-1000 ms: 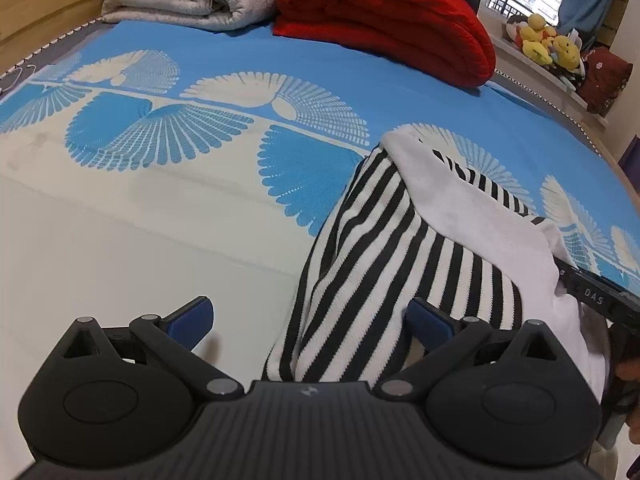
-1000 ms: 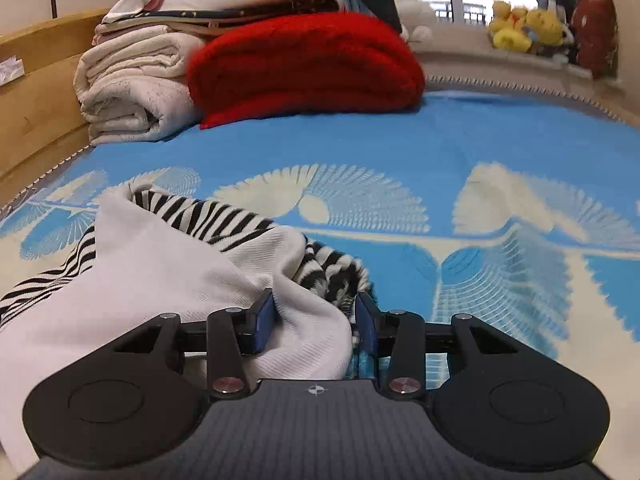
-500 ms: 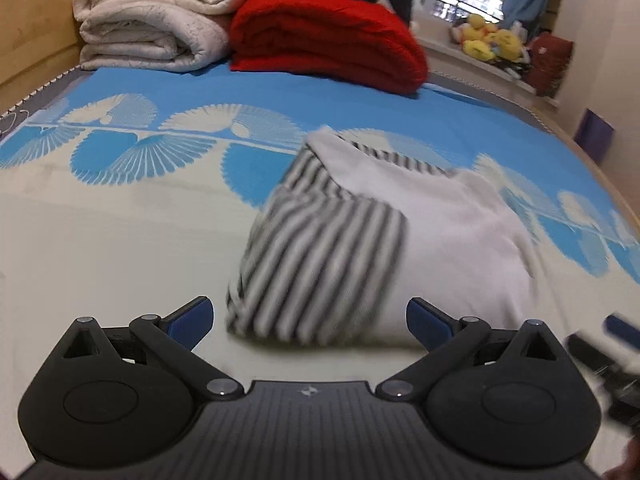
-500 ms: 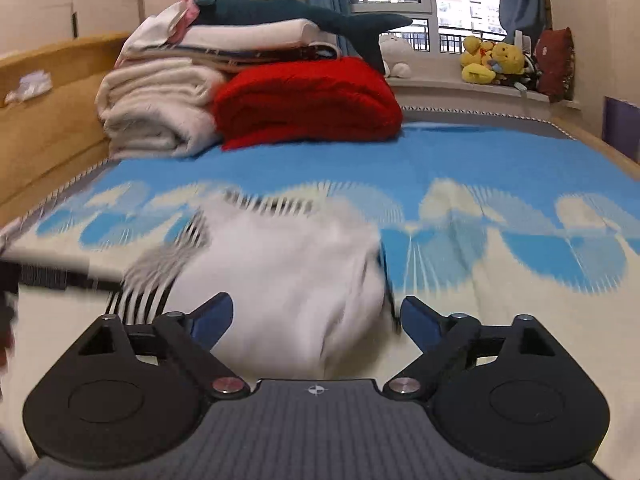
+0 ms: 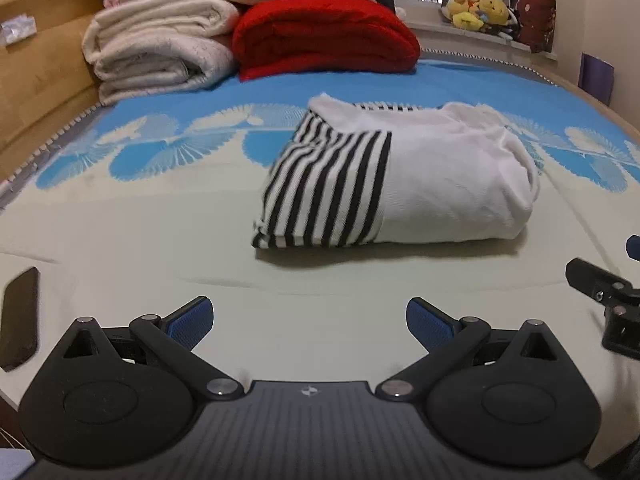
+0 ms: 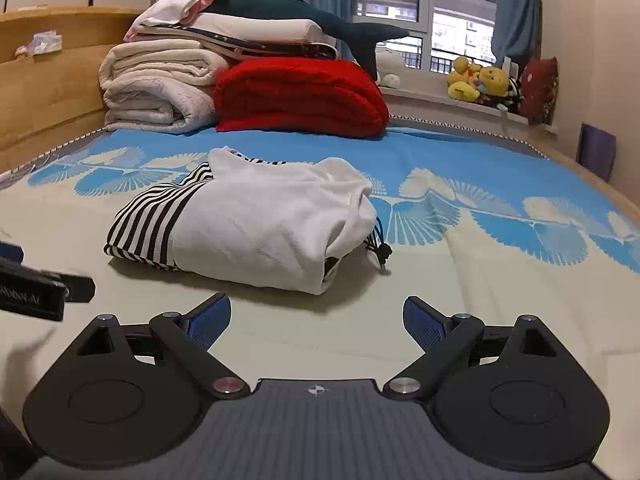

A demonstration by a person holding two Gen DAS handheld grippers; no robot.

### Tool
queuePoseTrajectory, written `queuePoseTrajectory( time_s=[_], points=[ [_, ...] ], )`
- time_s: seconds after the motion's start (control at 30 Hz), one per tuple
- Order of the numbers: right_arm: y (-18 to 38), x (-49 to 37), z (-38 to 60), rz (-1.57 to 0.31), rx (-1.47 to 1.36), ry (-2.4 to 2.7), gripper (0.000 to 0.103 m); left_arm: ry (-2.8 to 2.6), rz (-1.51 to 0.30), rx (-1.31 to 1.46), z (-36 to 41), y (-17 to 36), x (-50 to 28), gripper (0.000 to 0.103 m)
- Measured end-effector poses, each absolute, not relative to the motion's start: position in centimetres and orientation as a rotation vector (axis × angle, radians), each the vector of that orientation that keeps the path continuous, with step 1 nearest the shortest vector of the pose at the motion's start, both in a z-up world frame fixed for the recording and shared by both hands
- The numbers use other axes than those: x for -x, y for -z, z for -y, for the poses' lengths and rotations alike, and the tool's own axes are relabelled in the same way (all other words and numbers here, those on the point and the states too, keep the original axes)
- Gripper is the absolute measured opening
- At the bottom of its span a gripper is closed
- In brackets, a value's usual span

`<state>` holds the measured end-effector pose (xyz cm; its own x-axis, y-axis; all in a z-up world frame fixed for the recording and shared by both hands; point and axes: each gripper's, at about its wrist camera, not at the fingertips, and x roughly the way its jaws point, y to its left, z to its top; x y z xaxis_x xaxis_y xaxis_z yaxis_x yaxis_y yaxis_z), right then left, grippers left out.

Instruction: Fold small clothes

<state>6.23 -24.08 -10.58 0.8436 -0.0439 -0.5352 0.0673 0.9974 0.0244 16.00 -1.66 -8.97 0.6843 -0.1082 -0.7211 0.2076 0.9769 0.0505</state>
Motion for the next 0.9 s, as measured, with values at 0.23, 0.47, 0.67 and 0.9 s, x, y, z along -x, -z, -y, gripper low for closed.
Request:
queuePoseTrajectory(
  time_s=[0.23, 0.47, 0.67, 0.9],
  points=[
    [11.1, -6.5, 24.5, -0.575, -0.074, 0.063, 0.093, 0.195, -0.808, -0.132, 2.1, 9.3, -16.4, 0.103],
    [11.6, -7.1, 23.8, -0.601, -0.051, 0.042, 0.093, 0.186, -0.81, -0.126, 2.1, 9.3, -16.8, 0.103],
    [11.9, -7.3, 23.6, -0.612, -0.036, 0.036, 0.093, 0.177, -0.808, -0.129, 2.2, 9.3, -16.9, 0.103],
    [11.9, -7.2, 23.7, -0.615, -0.038, 0.039, 0.093, 0.177, -0.816, -0.128, 2.1, 9.3, -16.9, 0.103]
  ],
)
